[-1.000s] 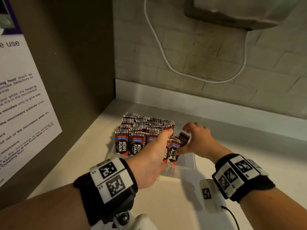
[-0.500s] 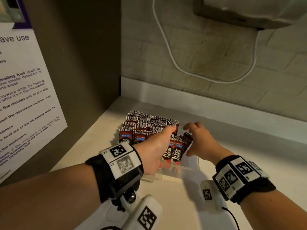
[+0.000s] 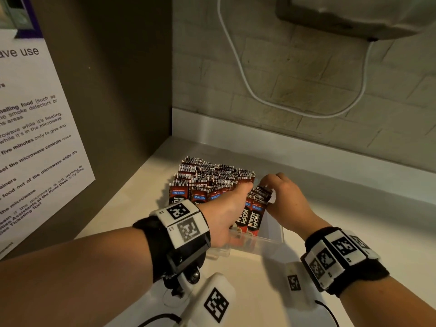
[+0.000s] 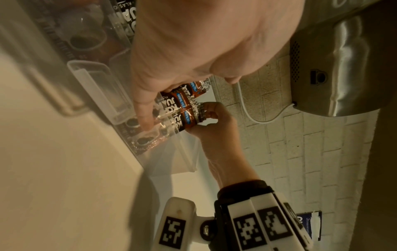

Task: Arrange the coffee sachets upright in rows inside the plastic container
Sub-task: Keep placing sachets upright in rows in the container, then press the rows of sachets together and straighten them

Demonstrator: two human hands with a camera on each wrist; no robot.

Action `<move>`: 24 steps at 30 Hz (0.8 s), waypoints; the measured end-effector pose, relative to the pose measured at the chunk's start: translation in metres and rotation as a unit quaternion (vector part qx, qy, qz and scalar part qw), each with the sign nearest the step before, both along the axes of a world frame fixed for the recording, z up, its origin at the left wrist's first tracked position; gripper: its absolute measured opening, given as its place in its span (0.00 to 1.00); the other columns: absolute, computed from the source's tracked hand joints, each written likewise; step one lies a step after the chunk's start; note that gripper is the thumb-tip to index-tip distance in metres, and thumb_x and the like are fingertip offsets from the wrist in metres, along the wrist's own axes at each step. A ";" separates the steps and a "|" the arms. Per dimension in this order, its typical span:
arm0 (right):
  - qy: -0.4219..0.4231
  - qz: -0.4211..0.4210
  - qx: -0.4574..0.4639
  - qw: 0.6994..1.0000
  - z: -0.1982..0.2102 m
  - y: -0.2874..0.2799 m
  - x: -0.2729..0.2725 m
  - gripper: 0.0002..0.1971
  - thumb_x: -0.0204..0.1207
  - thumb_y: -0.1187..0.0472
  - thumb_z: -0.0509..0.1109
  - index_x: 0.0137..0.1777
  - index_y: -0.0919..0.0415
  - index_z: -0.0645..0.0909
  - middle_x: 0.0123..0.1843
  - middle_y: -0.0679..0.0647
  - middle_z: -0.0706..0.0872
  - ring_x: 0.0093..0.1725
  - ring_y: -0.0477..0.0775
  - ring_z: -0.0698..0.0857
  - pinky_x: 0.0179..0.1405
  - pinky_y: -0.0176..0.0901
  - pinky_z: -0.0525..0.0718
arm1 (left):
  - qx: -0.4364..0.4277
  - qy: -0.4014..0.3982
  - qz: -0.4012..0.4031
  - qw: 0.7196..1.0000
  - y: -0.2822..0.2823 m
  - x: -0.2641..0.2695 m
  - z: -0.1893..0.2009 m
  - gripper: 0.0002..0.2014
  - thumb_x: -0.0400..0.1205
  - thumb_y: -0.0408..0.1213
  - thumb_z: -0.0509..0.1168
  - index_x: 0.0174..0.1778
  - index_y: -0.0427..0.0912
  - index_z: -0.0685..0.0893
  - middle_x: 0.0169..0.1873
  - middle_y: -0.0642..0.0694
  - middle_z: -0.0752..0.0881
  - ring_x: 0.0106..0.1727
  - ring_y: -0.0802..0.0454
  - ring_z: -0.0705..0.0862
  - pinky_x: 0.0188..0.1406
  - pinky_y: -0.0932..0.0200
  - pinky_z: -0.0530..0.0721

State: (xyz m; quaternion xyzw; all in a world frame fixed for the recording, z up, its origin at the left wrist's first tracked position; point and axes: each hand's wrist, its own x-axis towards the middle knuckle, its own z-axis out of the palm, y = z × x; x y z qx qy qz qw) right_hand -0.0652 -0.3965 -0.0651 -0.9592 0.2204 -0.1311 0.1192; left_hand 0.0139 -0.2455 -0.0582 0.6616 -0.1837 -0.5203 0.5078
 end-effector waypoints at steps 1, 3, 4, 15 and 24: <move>0.003 0.005 0.024 1.000 0.003 0.002 0.000 0.18 0.71 0.70 0.72 0.61 0.60 0.77 0.56 0.56 0.83 0.53 0.58 0.81 0.45 0.41 0.75 | -0.008 -0.026 -0.004 1.000 0.002 -0.001 0.002 0.19 0.88 0.44 0.57 0.76 0.49 0.70 0.73 0.42 0.77 0.73 0.41 0.76 0.71 0.42 0.77; 0.013 -0.003 0.102 0.995 0.010 0.007 -0.001 0.17 0.72 0.70 0.71 0.60 0.58 0.75 0.55 0.56 0.85 0.50 0.55 0.82 0.44 0.41 0.77 | 0.018 0.031 0.052 0.998 -0.001 -0.002 0.006 0.20 0.84 0.57 0.59 0.63 0.48 0.82 0.48 0.44 0.92 0.54 0.45 0.87 0.52 0.48 0.87; 0.017 -0.009 0.147 0.989 0.014 0.009 -0.001 0.17 0.72 0.69 0.71 0.58 0.56 0.74 0.54 0.55 0.86 0.49 0.54 0.83 0.44 0.43 0.80 | 0.027 0.059 0.071 0.995 -0.004 -0.002 0.006 0.22 0.81 0.61 0.59 0.58 0.47 0.84 0.39 0.45 0.93 0.48 0.46 0.89 0.47 0.51 0.87; -0.005 -0.046 0.203 0.978 0.018 0.040 0.000 0.26 0.63 0.71 0.78 0.54 0.53 0.69 0.36 0.47 0.80 0.34 0.54 0.82 0.35 0.52 0.87 | 0.034 0.121 0.140 0.982 -0.013 -0.008 0.008 0.34 0.74 0.73 0.57 0.69 0.55 0.78 0.61 0.47 0.85 0.51 0.46 0.87 0.27 0.48 0.88; -0.091 -0.129 0.253 0.954 0.004 0.048 0.014 0.19 0.70 0.70 0.73 0.51 0.56 0.65 0.38 0.48 0.79 0.35 0.50 0.81 0.29 0.41 0.77 | 0.057 0.149 0.124 0.979 -0.020 0.001 0.002 0.52 0.62 0.81 0.55 0.82 0.60 0.58 0.82 0.47 0.64 0.77 0.38 0.69 0.68 0.22 0.68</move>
